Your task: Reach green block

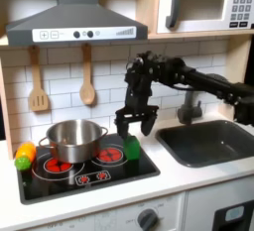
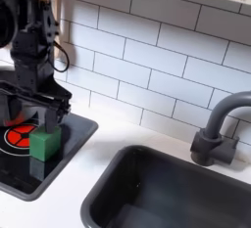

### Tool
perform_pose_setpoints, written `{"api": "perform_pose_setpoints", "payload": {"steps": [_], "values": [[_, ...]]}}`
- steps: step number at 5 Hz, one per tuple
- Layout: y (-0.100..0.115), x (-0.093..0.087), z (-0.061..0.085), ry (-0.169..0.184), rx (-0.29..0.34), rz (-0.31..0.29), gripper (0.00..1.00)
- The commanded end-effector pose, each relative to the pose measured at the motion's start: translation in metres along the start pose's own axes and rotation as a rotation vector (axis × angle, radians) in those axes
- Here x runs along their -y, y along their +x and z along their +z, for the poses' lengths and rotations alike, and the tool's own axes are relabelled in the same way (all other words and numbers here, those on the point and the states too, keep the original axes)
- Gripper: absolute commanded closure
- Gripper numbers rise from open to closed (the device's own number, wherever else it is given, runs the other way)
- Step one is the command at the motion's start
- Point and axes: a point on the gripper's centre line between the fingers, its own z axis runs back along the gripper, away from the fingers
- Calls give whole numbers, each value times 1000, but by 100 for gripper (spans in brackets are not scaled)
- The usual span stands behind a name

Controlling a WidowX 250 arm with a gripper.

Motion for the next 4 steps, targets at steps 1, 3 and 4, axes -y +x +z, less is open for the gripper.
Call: {"api": "perform_pose_setpoints", "payload": {"steps": [1,3,4], "values": [[2,6,-9,-10,-8,-20,0],[5,5,-20,-10,-26,-19,0],[5,5,-24,-9,-32,-20,0]]}}
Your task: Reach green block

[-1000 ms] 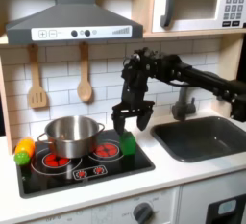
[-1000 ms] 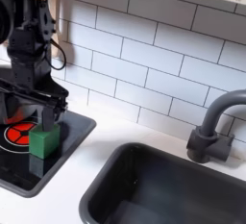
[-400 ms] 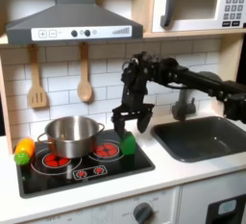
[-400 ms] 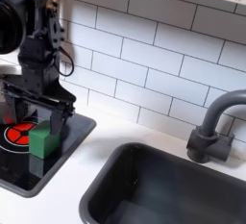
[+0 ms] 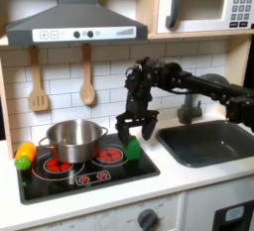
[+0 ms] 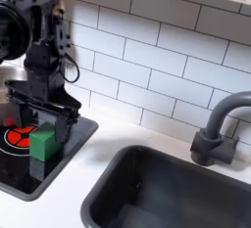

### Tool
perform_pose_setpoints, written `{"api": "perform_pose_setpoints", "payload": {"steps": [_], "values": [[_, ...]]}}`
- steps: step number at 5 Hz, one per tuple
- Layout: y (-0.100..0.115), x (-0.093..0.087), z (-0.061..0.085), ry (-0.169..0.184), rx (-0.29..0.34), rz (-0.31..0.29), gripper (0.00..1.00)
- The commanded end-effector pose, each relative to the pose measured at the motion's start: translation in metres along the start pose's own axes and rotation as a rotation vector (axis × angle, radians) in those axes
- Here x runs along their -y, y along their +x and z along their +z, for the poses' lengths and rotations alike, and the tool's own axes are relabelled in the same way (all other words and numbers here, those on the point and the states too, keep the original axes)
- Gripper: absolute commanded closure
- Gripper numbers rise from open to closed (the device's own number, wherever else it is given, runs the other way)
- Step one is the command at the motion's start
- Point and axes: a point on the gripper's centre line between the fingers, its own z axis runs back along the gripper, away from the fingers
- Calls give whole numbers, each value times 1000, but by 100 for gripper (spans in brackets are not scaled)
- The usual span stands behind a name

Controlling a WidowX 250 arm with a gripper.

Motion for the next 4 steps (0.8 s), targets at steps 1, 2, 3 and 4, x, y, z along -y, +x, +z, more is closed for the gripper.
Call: {"api": "perform_pose_setpoints", "payload": {"steps": [1,2,3,4], "values": [[2,-3,-8,0,-9,-2,0],[2,-4,-16,0,-25,-13,0],[1,-3,-21,-5,-35,-25,0],[2,-3,-22,-5,-30,-36,0]]}}
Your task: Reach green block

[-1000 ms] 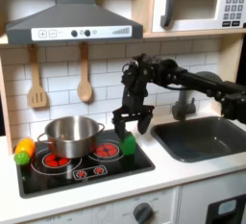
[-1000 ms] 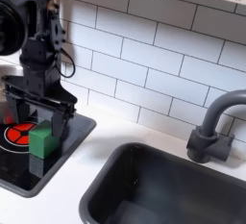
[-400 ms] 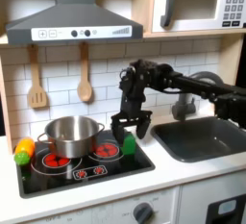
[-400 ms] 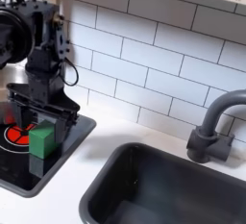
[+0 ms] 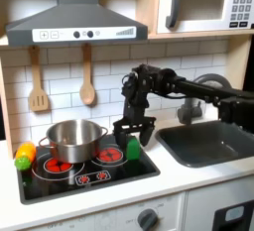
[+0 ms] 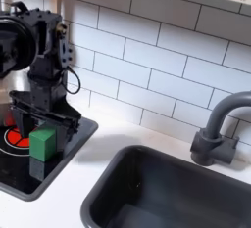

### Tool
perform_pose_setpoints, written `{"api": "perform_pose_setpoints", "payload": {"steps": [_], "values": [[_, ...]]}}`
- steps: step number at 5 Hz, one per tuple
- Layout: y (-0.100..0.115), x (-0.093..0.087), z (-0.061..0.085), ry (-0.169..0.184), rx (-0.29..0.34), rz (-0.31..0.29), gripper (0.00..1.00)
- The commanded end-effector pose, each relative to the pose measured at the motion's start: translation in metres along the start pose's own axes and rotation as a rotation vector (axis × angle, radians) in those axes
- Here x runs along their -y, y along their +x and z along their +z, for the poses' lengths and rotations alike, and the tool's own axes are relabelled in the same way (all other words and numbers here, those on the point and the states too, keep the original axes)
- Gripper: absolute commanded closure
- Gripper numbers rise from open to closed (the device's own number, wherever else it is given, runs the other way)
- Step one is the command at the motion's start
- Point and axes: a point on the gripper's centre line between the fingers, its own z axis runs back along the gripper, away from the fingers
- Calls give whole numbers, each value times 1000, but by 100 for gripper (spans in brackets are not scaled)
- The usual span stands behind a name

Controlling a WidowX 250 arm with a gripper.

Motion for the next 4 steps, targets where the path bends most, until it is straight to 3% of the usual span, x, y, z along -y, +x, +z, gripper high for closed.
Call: {"api": "perform_pose_setpoints", "payload": {"steps": [1,4], "values": [[-2,-5,-9,1,-18,-2,0],[-1,0,-19,-14,-32,-53,0]]}}
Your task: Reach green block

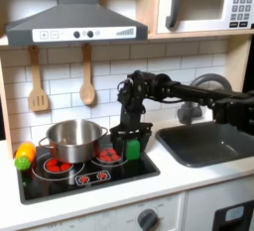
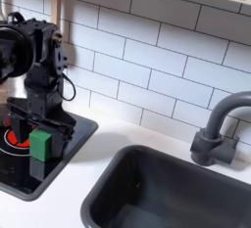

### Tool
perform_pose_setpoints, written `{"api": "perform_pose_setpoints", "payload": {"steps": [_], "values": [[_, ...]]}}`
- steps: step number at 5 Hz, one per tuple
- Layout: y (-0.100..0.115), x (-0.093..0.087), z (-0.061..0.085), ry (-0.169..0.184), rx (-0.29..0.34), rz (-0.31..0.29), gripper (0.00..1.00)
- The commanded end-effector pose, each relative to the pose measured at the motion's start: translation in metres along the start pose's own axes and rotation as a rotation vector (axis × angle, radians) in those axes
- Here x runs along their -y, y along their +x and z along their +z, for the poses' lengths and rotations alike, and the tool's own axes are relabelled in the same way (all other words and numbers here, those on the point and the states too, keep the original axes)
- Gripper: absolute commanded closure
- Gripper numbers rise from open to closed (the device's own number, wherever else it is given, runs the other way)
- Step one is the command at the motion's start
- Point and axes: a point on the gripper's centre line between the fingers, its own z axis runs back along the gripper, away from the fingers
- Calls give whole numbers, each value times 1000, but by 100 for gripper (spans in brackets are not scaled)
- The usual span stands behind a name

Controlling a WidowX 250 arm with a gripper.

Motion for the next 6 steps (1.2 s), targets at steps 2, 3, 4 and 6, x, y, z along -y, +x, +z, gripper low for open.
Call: {"api": "perform_pose_setpoints", "payload": {"steps": [2,3,4,6], "values": [[-3,1,-13,0,-24,-11,0],[-1,1,-12,7,-15,-13,0],[-1,0,-9,1,-7,-6,0],[-1,0,-9,1,-10,-6,0]]}}
